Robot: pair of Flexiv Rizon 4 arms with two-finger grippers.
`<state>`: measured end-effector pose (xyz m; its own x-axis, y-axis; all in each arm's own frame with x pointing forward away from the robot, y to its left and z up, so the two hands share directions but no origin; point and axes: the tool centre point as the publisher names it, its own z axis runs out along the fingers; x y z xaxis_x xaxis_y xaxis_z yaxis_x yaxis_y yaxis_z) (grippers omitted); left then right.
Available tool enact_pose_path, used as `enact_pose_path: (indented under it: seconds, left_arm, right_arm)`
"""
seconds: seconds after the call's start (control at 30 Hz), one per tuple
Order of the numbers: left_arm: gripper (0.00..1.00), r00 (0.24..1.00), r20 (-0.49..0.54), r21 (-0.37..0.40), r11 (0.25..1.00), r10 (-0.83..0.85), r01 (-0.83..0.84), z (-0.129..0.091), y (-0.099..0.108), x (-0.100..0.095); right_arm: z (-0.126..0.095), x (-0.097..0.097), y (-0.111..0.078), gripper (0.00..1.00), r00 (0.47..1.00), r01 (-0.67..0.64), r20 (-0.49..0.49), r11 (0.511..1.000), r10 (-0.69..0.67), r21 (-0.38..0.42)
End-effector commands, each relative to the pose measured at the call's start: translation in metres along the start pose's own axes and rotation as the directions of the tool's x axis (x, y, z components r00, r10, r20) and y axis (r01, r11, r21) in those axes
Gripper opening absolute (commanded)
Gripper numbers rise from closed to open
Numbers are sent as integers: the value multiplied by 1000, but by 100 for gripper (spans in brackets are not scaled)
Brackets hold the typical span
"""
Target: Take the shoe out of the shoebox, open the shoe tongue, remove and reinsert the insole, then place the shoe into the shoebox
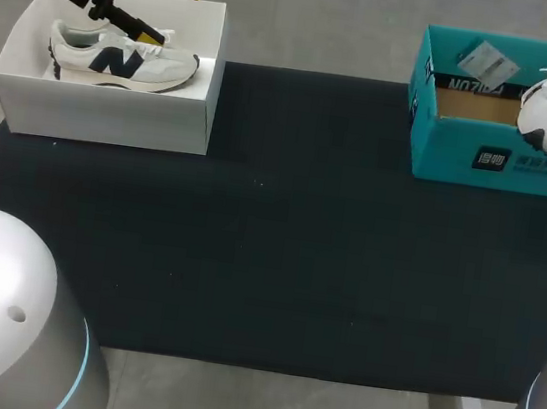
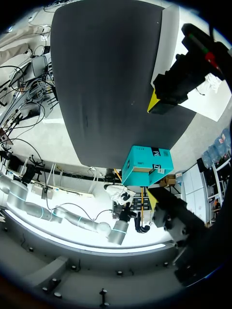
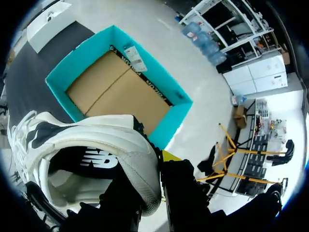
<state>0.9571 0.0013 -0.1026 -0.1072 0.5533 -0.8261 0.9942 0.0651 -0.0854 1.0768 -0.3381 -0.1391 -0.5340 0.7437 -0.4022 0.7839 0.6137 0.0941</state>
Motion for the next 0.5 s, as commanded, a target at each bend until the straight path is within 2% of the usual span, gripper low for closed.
enact_pose_path:
  seconds: [0.03,0.27,0.33,0.5]
  left_arm:
    - [100,1000,-4,1,1000,0,0,0,1,0]
    - [100,1000,-4,1,1000,0,0,0,1,0]
    - [100,1000,-4,1,1000,0,0,0,1,0]
    - [100,1000,-4,1,1000,0,0,0,1,0]
  right_arm:
    - [-2,6,-7,0,974,-204,93,978,207,-40]
    - [-2,6,-7,0,974,-204,93,978,207,-40]
    - [-1,7,-3,0,966,-254,47,967,255,-33]
    - [-4,11,2,0,929,-361,-58,930,365,71]
